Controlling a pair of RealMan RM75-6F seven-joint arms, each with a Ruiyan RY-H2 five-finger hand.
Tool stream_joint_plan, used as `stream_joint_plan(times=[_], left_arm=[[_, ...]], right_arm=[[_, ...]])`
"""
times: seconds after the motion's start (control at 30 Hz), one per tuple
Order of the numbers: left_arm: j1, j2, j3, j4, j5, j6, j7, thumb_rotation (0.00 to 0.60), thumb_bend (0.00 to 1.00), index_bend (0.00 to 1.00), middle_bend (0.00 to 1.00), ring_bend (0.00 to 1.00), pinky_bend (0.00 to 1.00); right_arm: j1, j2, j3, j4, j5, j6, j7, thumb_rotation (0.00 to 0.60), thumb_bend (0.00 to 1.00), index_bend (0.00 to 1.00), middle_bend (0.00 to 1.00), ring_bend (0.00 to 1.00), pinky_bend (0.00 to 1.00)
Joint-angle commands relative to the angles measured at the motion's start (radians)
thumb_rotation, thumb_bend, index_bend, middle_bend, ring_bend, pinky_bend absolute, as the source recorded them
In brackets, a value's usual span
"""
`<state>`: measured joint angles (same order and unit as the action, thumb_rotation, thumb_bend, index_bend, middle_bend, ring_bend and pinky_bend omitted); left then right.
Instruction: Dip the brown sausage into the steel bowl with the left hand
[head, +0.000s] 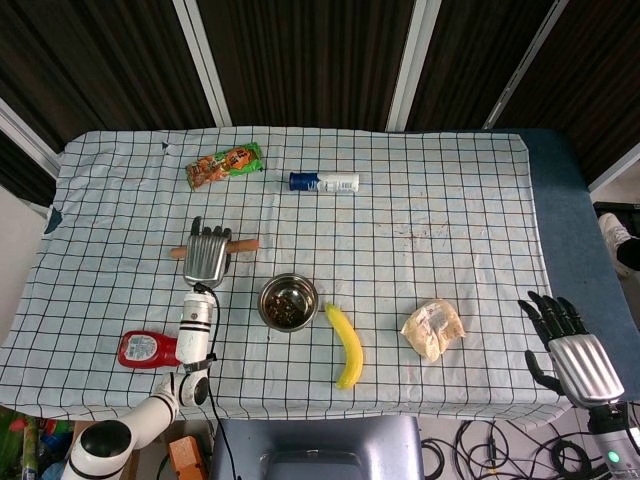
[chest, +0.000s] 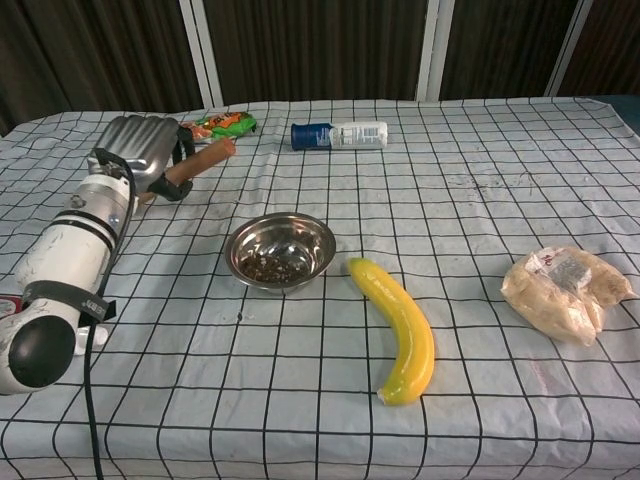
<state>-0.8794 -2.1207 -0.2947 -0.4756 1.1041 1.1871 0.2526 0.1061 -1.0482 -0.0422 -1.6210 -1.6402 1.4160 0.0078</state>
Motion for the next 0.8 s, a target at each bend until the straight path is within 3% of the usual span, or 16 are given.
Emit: stream_joint_plan(times=[0.03,0.17,0.37,0.57,0.8], left_arm=[[0.026,0.063,-0.112,-0.127,0.020,0.148,-0.311,0.600,0.49,0.75,0.72,0.49,0.33],[0.055,0.114,-0.195,-0.271,-0.040,0.137,-0.381,0.600,0.49,0.75,0.72,0.49,0.46],[0.147,0.212,-0.252,-0.500,-0.153,0.019,-0.448,0.600,0.49,0.75,0.72,0.50,0.49],[0.189,0.243,-0.240,-0.525,-0.179,-0.044,-0.478,0.600,0.49,0.75,0.71,0.48,0.47],[0.209,0.262,-0.214,-0.473,-0.130,-0.065,-0.546,0.600,0.50,0.73,0.69,0.43,0.40]], right_arm=[[0.001,-0.004,-0.001,-0.002,-0.001,-0.002,-0.006,0.600,0.46,0.00,0.00,0.00,0.00],[0.004,-0.009,-0.002,-0.004,-0.004,-0.007,-0.015,0.600,0.46,0.00,0.00,0.00,0.00],[0.006,-0.016,-0.004,-0.007,-0.006,-0.013,-0.031,0.600,0.46,0.00,0.00,0.00,0.00],[0.005,-0.019,-0.002,-0.007,-0.002,-0.010,-0.037,0.600,0.46,0.00,0.00,0.00,0.00],[0.006,-0.023,-0.009,-0.009,-0.013,-0.014,-0.049,0.600,0.46,0.00,0.00,0.00,0.00]])
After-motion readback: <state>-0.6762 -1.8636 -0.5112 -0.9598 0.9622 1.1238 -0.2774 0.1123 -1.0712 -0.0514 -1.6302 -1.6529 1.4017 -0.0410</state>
